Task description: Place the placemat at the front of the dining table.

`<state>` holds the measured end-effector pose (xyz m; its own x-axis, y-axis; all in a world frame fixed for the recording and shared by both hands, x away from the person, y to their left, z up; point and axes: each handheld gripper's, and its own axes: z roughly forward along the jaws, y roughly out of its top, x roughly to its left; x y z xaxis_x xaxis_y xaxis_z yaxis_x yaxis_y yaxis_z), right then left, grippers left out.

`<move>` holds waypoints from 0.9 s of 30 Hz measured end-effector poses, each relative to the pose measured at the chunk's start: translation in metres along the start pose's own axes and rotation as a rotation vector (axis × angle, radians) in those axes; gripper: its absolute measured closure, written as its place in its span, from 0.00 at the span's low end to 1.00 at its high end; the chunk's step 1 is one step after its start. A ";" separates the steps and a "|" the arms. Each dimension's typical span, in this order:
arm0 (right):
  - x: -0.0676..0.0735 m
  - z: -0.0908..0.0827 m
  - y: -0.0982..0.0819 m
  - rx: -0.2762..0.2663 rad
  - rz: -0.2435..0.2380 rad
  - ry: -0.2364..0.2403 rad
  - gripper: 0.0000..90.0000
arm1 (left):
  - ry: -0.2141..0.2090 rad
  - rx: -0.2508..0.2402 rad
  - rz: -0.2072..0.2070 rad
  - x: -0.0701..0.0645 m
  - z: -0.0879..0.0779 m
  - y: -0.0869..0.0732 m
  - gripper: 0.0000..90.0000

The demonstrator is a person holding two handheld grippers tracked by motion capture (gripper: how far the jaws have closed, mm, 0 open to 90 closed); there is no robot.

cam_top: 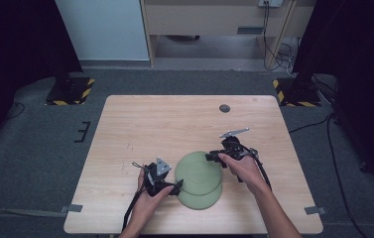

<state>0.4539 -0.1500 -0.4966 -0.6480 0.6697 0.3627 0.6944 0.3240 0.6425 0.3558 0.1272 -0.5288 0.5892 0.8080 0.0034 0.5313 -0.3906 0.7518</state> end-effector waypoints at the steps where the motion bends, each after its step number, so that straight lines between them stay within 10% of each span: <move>1: 0.000 -0.001 0.000 -0.005 0.002 0.006 0.76 | 0.001 0.000 0.001 0.000 0.000 0.000 0.00; 27: 0.007 -0.007 0.003 -0.006 -0.057 -0.017 0.95 | 0.015 -0.015 0.008 0.003 -0.005 0.000 0.02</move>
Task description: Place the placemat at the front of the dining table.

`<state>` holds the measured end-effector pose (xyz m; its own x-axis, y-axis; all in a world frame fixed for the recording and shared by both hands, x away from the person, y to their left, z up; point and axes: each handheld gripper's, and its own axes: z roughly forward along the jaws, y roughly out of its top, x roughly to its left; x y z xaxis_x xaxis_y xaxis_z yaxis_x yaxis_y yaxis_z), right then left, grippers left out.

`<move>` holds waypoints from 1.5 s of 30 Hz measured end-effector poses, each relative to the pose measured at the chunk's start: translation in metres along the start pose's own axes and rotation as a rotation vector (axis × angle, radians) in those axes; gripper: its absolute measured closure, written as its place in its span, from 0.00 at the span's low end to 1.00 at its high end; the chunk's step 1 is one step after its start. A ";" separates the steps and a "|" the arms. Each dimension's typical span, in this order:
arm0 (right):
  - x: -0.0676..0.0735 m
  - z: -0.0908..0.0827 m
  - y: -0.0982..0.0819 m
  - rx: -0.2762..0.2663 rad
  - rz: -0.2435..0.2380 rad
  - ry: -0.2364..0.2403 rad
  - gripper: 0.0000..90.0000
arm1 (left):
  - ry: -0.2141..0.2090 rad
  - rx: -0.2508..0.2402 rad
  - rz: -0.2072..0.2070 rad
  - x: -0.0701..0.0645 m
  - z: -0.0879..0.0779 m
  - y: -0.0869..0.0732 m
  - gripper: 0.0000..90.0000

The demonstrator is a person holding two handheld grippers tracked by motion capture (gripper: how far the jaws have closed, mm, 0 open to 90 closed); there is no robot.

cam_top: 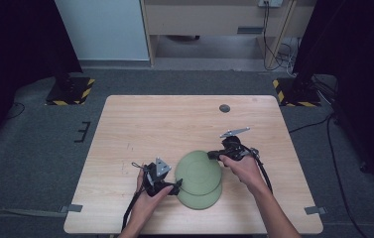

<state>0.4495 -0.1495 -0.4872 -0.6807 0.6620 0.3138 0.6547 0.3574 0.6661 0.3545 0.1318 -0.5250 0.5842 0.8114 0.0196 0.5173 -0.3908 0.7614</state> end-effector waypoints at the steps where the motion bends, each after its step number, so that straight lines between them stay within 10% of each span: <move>1: 0.000 -0.001 0.000 0.001 0.001 -0.001 0.95 | 0.004 -0.002 -0.004 0.002 -0.001 0.000 0.02; 45: 0.020 -0.026 0.034 -0.002 -0.120 -0.127 0.96 | 0.047 -0.017 -0.058 0.032 -0.016 -0.003 0.03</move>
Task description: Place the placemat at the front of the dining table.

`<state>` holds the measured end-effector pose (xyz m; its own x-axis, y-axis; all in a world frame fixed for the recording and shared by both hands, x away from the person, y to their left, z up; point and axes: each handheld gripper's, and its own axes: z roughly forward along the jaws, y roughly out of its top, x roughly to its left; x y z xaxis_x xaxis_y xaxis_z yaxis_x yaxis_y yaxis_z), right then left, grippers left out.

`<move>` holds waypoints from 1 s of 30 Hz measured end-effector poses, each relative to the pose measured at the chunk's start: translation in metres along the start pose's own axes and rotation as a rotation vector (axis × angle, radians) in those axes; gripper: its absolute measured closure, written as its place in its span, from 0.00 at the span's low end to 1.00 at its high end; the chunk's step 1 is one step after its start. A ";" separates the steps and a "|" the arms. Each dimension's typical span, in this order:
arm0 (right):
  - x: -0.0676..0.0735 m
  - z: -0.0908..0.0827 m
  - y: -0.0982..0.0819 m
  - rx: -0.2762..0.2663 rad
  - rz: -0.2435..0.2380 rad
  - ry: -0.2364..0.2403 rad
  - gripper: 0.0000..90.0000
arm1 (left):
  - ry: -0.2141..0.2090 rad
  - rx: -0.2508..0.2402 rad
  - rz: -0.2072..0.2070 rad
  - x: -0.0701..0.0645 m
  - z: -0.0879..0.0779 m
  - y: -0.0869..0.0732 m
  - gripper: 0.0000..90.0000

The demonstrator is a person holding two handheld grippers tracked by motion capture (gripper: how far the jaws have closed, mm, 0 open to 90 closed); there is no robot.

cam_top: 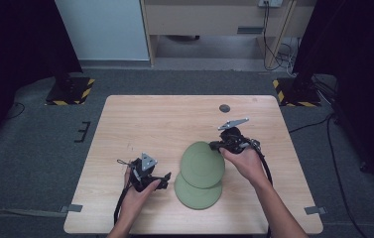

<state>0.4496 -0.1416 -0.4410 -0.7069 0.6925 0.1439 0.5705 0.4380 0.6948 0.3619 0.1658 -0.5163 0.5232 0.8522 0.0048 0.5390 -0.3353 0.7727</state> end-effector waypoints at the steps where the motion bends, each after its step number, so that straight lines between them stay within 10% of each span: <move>1: -0.001 -0.001 0.002 0.003 0.002 0.000 0.96 | 0.002 0.001 0.000 0.000 0.000 0.000 0.03; 30: 0.001 -0.011 0.035 0.020 -0.023 -0.006 0.96 | 0.023 0.005 -0.018 0.016 -0.003 -0.003 0.03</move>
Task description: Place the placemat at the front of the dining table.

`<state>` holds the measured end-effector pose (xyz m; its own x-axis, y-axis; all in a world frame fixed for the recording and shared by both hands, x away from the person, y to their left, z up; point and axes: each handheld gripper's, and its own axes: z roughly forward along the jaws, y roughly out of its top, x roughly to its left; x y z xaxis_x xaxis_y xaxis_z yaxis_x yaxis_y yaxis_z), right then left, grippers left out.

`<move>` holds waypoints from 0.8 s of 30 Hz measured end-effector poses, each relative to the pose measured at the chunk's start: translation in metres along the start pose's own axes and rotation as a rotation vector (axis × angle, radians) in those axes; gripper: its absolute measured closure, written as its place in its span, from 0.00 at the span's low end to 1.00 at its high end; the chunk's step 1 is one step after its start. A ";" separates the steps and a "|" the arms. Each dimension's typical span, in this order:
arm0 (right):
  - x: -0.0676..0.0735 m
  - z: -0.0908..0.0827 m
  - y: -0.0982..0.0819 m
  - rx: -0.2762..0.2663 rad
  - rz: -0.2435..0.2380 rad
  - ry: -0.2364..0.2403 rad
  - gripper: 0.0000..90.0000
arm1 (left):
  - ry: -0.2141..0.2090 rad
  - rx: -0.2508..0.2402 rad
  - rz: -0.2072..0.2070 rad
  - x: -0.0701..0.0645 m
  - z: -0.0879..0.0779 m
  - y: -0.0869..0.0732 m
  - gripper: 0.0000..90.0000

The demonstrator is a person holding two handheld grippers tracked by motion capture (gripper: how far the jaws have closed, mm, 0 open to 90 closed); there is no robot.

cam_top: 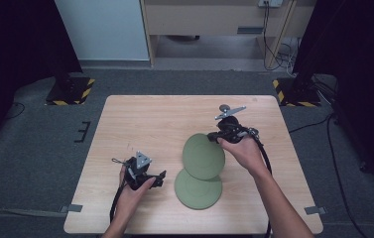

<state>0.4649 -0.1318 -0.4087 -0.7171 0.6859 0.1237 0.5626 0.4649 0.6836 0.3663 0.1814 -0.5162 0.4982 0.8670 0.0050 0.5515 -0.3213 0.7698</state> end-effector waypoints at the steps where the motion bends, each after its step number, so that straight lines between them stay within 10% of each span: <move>1: 0.000 0.000 0.001 -0.002 -0.001 0.001 0.96 | 0.000 -0.001 -0.002 0.001 0.000 0.000 0.03; 24: -0.010 -0.013 0.027 -0.076 0.045 -0.047 0.96 | 0.008 0.000 -0.005 0.007 -0.003 -0.002 0.03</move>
<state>0.4812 -0.1336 -0.3820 -0.6705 0.7317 0.1225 0.5596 0.3903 0.7311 0.3668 0.1896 -0.5151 0.4904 0.8715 0.0062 0.5535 -0.3169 0.7701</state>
